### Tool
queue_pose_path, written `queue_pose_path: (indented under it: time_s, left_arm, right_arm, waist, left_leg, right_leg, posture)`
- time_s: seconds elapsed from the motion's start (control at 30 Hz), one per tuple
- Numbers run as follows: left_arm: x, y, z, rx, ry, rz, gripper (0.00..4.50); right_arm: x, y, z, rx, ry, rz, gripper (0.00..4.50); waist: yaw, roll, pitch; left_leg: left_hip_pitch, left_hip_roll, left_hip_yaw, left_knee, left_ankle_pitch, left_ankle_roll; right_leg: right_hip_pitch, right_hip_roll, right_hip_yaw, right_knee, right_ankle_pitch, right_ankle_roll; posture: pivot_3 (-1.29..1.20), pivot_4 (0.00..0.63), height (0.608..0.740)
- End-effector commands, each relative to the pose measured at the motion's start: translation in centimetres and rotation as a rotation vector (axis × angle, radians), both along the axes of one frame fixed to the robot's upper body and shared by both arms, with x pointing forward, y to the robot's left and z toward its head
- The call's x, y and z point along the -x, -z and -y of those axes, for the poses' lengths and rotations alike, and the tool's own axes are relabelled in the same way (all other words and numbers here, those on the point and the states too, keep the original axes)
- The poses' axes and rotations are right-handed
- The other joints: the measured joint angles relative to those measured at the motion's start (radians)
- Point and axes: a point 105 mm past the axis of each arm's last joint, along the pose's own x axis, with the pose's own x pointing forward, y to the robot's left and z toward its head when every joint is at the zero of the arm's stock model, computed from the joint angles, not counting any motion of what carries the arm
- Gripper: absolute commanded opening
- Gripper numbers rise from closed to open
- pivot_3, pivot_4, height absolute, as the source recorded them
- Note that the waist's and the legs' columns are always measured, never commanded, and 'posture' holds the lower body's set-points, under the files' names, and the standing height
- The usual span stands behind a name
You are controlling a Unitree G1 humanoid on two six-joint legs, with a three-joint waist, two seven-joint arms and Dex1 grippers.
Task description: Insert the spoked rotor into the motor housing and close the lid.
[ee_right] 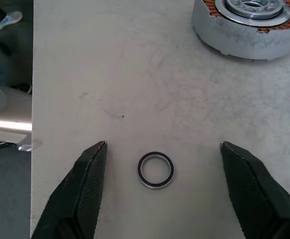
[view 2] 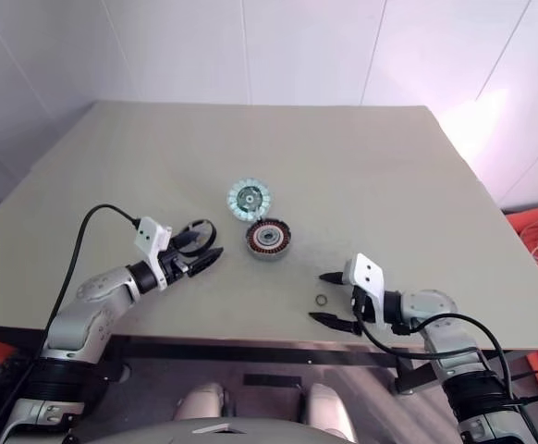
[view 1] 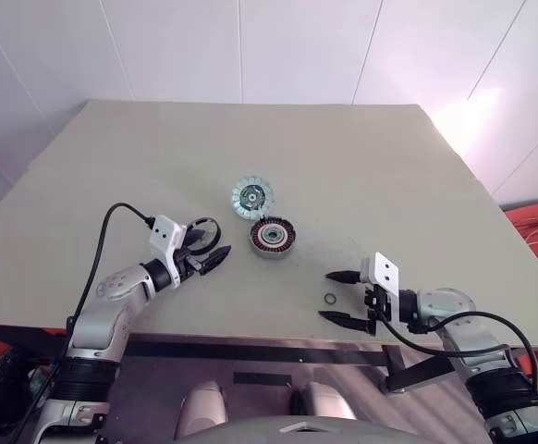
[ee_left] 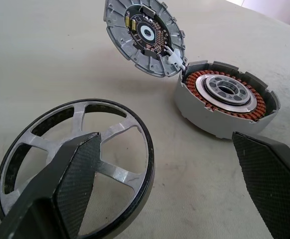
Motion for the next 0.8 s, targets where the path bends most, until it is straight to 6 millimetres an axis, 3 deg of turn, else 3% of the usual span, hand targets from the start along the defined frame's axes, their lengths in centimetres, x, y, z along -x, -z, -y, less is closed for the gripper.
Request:
queue_pose_path:
  time_s: [0.03,0.33,0.43,0.6,0.8]
  left_arm:
    - [-0.3,-1.1,-0.1,0.002,0.001,0.046,4.5]
    - [-0.3,-1.1,-0.1,0.001,0.001,0.049,4.5]
    - [-0.4,-1.2,0.0,0.001,0.001,0.05,4.5]
    - [-0.4,-1.4,0.0,0.002,0.002,0.052,4.5]
    - [-0.5,-1.4,-0.1,0.001,0.003,0.054,4.5]
  right_arm:
    - [0.0,0.2,0.2,0.0,0.0,0.01,2.8]
    - [-0.2,0.1,0.5,0.001,0.003,0.013,2.8]
    - [-0.1,0.3,0.8,0.0,0.004,-0.007,2.35]
    - [-0.1,0.2,1.3,0.01,0.013,-0.008,0.72]
    - [0.4,1.2,1.9,0.02,0.025,-0.023,0.72]
  waist:
    - [0.0,0.0,0.0]
    - [0.0,0.0,0.0]
    - [0.0,0.0,0.0]
    - [0.0,0.0,0.0]
    - [0.004,-0.001,0.0]
  left_leg:
    - [0.0,0.0,0.0,0.0,0.0,0.0]
    - [0.001,0.0,0.0,0.0,0.0,0.0]
    - [0.001,0.0,0.0,0.0,0.0,0.0]
    - [0.001,0.0,0.0,0.0,0.0,0.0]
    - [0.001,-0.001,0.0,0.0,0.0,0.0]
  right_leg:
    - [0.0,0.0,0.0,0.0,0.0,0.0]
    - [0.001,0.0,0.0,0.0,0.0,0.0]
    - [0.001,0.0,0.0,0.0,0.0,0.0]
    - [0.002,0.0,0.0,0.0,0.0,0.0]
    - [0.002,-0.001,-0.001,0.0,0.0,0.0]
  posture:
    - [0.0,0.0,0.74]
    - [0.0,0.0,0.74]
    - [0.0,0.0,0.74]
    - [0.0,0.0,0.74]
    - [0.0,0.0,0.74]
